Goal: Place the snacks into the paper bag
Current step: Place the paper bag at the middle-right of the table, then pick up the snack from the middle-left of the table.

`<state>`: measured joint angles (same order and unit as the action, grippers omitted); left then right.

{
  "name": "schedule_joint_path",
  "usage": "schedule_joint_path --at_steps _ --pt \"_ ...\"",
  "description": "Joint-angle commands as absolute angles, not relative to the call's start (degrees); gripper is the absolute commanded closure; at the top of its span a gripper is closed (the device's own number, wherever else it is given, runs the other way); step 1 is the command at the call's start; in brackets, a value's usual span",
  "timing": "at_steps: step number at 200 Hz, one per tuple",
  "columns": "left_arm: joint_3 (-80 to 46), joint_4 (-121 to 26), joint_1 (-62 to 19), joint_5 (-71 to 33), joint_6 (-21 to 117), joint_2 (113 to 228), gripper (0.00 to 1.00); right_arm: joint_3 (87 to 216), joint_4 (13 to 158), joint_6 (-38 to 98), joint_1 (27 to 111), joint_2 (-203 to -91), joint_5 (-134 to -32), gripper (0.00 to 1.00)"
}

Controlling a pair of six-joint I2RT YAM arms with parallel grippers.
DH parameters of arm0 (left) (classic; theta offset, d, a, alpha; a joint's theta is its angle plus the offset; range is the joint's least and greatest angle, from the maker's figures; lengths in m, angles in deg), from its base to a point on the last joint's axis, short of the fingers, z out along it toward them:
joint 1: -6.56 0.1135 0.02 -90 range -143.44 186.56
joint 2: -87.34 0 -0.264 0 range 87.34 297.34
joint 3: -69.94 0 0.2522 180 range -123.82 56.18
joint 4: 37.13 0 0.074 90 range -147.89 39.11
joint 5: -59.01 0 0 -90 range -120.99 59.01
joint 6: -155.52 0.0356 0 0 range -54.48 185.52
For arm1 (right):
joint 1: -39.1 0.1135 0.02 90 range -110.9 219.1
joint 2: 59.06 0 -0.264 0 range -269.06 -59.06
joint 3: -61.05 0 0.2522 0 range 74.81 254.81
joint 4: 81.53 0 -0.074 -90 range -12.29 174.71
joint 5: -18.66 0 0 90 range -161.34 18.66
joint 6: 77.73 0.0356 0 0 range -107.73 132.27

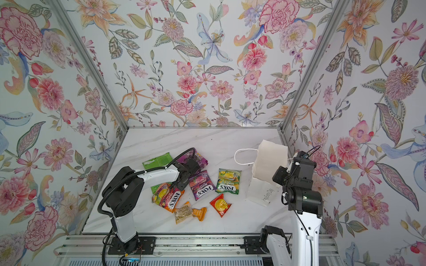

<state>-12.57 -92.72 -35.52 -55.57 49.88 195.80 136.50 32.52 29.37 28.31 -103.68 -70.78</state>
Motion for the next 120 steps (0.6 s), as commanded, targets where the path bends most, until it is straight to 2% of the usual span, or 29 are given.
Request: schedule_joint_path --at_steps 1,32,60,77,120 --pt "-13.8 -96.3 -35.4 -58.6 48.8 199.7 0.34 136.2 33.3 29.1 28.6 -103.5 -71.3 1.0" --pt "-12.3 -94.6 -32.2 -55.9 46.4 201.2 0.48 135.7 33.4 28.9 28.7 -102.9 -71.3 1.0" --pt "-9.9 -89.9 -29.7 -49.0 45.0 200.9 0.62 135.6 33.5 28.8 28.9 -102.7 -71.6 1.0" --pt "-9.1 -87.3 -28.9 -46.3 44.3 201.9 0.67 135.8 33.5 28.8 28.9 -102.8 -71.9 1.0" --pt "-7.6 -82.9 -27.1 -44.6 42.2 202.7 0.86 135.8 33.7 28.8 29.0 -102.6 -72.7 1.0"
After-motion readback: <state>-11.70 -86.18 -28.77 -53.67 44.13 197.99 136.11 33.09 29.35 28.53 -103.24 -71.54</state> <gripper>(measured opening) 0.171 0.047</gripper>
